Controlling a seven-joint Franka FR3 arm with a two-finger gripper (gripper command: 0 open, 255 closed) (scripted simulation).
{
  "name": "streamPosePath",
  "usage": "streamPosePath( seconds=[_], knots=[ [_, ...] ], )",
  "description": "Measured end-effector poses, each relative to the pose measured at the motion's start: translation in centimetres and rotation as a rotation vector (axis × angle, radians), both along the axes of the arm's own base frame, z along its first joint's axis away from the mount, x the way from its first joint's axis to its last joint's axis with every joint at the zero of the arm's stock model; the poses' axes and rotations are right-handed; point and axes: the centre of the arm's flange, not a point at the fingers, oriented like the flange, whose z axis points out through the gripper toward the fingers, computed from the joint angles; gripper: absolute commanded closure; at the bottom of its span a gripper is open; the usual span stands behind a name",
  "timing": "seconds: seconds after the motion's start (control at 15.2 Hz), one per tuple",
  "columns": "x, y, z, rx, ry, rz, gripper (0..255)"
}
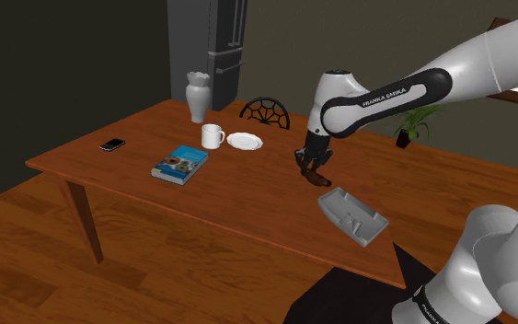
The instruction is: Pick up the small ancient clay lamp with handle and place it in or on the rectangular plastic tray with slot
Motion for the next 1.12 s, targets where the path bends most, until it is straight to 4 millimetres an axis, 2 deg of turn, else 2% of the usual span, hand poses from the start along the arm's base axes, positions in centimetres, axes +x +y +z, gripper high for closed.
streamPosePath(
  seconds=[0.13, 0.79, 0.86, 0.99, 1.12],
  knots=[
    [-1.2, -1.9, 0.1, 0.000, 0.000, -0.001, 255],
    [-9.9, -12.0, 0.4, 0.000, 0.000, -0.001, 255],
    [-9.9, -12.0, 0.4, 0.000, 0.000, -0.002, 0],
    [-9.5, -11.7, 0.2, 0.004, 0.001, -0.003, 0],
    [-7.8, -11.5, -1.4, 0.014, 0.004, -0.009, 0]
  ],
)
